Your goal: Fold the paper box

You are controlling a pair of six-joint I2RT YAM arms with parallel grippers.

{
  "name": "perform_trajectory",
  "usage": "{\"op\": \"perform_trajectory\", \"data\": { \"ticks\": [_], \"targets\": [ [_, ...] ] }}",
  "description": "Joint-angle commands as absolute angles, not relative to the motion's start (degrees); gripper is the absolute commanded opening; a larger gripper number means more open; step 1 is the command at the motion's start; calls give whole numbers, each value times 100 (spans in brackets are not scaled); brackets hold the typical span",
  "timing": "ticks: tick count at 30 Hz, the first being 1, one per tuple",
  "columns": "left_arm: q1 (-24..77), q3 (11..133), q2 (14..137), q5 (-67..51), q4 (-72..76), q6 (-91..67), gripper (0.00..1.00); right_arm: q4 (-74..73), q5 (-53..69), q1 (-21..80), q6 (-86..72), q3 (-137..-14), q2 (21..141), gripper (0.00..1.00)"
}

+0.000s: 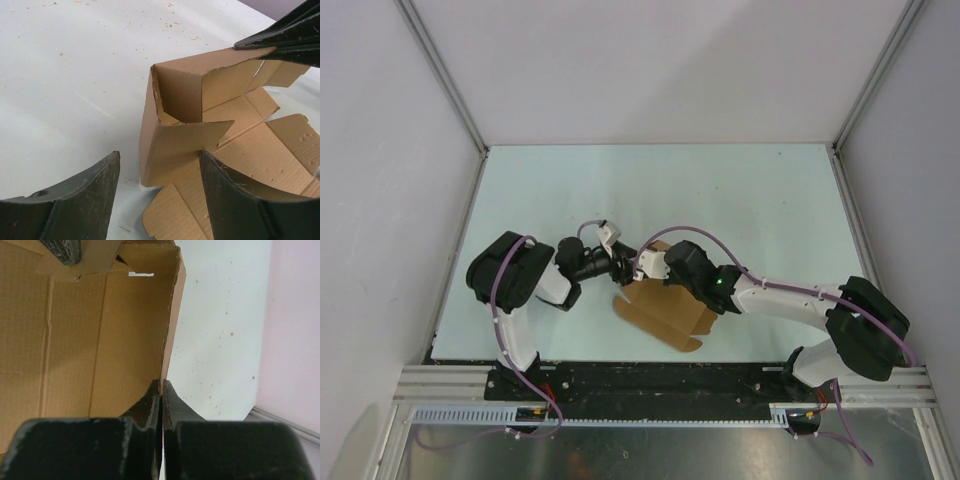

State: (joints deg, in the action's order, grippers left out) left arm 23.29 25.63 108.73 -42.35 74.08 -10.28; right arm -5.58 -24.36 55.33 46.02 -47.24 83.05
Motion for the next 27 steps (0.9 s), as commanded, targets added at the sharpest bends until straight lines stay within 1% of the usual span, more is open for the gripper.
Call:
{"op": "perform_trajectory", "data": {
  "ticks": [1,9,13,22,27],
  "targets": [
    [2399,2681,10960,-4412,7682,-870,70,-870,-1863,5642,4623,-4632,8297,0],
    [2478,2637,10986,-4377,7734,-888,70,-826,-2390,5809,4579,-4632,8595,0],
    [2557,2628,11013,-4245,7752,-879,70,-537,-2663,5924,4553,-4544,8631,0],
    [2663,2452,11039,-3692,7919,-879,69,-62,-3005,6117,4526,-4351,8613,0],
    [2707,2312,11057,-3419,8155,-905,69,-53,-3041,6170,4518,-4272,8631,0]
  ]
}}
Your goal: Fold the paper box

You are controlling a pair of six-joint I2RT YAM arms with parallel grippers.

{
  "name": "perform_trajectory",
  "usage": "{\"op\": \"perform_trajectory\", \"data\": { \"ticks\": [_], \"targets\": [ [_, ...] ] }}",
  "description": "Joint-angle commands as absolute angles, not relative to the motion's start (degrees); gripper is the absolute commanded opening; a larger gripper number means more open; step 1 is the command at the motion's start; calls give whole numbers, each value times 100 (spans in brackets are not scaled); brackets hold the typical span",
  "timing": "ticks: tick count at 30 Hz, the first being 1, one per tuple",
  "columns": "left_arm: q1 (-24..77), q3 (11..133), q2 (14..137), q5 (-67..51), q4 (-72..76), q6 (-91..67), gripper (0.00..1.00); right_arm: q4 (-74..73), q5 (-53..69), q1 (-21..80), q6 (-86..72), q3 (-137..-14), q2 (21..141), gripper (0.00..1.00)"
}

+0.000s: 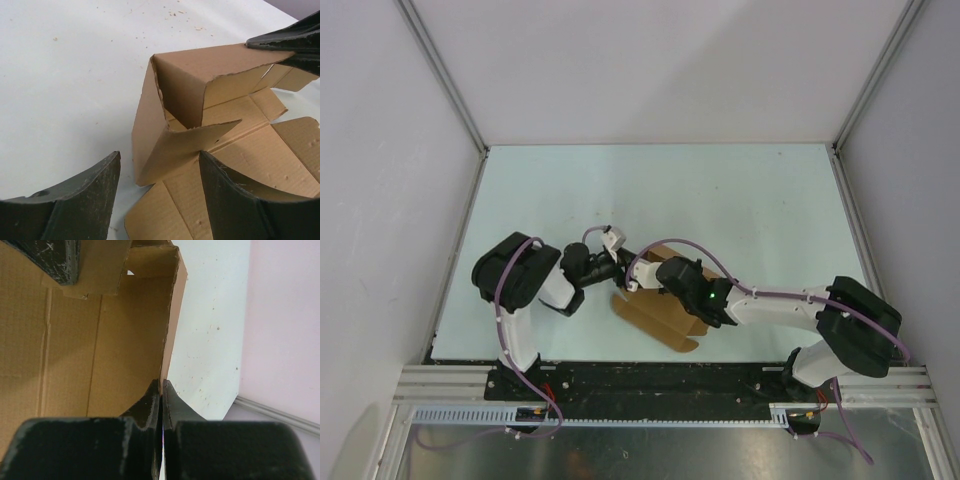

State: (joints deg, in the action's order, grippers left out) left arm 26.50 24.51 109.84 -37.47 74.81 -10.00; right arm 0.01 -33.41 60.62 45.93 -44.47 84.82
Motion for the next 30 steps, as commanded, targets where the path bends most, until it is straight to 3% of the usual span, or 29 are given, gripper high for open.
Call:
{"op": "perform_trajectory", "data": {
  "ticks": [1,30],
  "targets": [
    [2716,2294,11074,-3367,8200,-914,69,130,-3067,6179,4509,-4263,8640,0],
    [2777,2232,11171,-3191,8903,-1169,69,685,-3806,6583,4649,-4131,9299,0]
  ]
}}
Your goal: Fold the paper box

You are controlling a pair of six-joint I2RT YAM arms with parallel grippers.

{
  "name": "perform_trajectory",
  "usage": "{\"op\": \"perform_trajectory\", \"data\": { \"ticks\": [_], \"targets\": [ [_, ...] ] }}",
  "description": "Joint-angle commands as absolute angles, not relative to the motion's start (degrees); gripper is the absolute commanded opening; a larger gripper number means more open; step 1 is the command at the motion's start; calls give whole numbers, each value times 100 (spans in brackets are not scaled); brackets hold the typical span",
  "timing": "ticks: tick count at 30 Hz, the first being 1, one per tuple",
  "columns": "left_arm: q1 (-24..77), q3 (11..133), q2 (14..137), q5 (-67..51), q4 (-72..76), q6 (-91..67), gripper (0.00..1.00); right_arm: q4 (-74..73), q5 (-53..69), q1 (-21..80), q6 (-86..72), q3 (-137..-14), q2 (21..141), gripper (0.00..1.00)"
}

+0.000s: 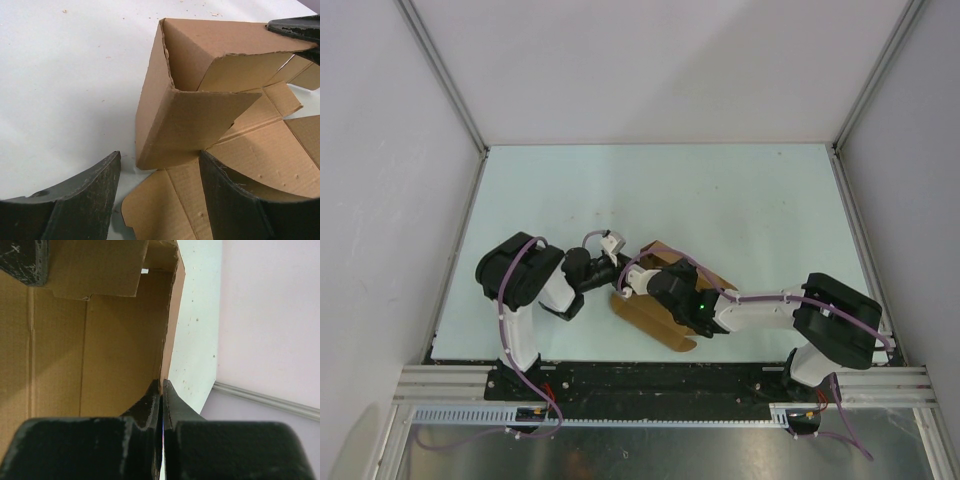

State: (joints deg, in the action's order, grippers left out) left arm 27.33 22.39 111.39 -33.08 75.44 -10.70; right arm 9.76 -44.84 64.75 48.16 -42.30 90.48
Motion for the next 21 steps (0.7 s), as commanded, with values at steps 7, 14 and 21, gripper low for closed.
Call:
{"op": "perform_trajectory", "data": {
  "ticks": [7,14,21],
  "targets": [
    [2777,2075,11048,-2910,8903,-1073,69,633,-3516,6627,4729,-4113,9229,0],
    [2777,1907,10872,-2628,8903,-879,70,581,-3252,6644,4764,-4008,9018,0],
    [2795,1767,10679,-2461,8895,-756,73,440,-2988,6645,4720,-3946,8859,0]
  ]
}}
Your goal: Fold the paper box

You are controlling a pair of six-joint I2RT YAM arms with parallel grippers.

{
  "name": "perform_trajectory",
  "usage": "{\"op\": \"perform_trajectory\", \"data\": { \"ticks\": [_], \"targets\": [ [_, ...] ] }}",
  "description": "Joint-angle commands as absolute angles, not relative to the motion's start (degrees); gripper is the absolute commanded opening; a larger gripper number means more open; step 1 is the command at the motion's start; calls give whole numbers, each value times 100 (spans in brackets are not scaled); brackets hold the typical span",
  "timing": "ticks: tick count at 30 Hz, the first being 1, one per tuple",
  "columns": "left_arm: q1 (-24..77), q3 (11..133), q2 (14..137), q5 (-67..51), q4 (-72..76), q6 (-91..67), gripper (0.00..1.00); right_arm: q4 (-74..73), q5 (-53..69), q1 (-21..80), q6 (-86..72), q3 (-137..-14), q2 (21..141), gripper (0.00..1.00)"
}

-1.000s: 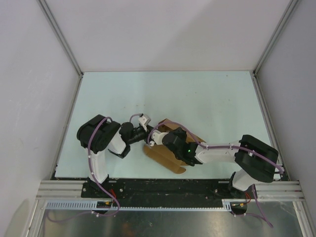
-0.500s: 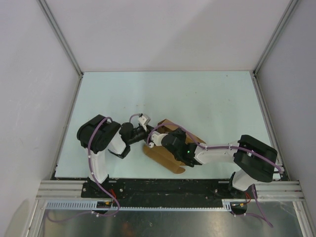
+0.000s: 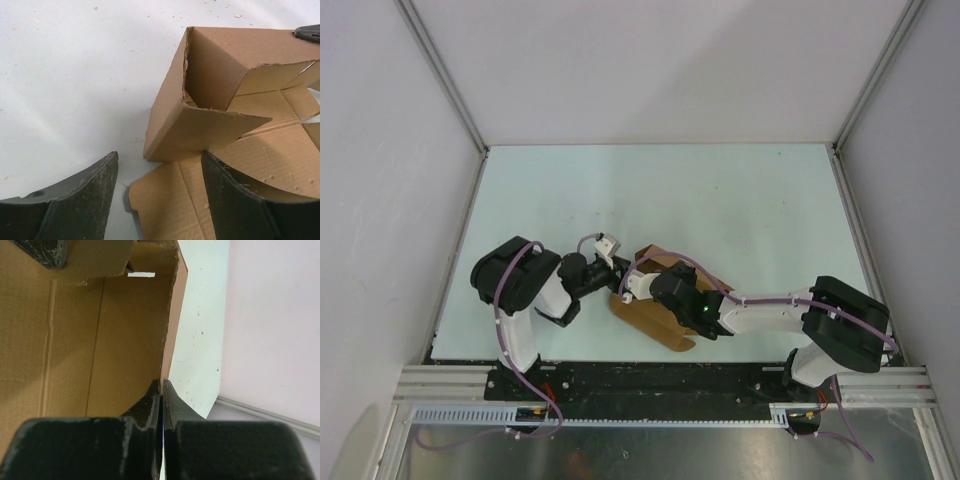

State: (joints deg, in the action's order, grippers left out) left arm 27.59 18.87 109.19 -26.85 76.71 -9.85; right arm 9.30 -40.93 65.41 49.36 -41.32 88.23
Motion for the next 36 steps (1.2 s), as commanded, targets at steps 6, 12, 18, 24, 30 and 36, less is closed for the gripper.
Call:
{"op": "perform_trajectory", "data": {
  "ticks": [6,12,18,24,30,36],
  "targets": [
    [2795,1784,10644,-2382,8895,-677,76,413,-2857,6645,4676,-3946,8859,0],
    [2795,1732,10547,-2329,8877,-598,91,343,-2707,6636,4650,-3946,8851,0],
    [2795,1731,10468,-2311,8859,-492,98,281,-2523,6627,4614,-3938,8789,0],
    [2795,1793,10362,-2661,8868,-518,98,132,-2206,6618,4588,-3946,8649,0],
    [2786,1925,10362,-3391,8947,-817,92,88,-2057,6618,4570,-3946,8604,0],
    [2804,2048,10538,-3384,9009,-914,79,79,-1987,6627,4526,-3937,8604,0]
  ]
}}
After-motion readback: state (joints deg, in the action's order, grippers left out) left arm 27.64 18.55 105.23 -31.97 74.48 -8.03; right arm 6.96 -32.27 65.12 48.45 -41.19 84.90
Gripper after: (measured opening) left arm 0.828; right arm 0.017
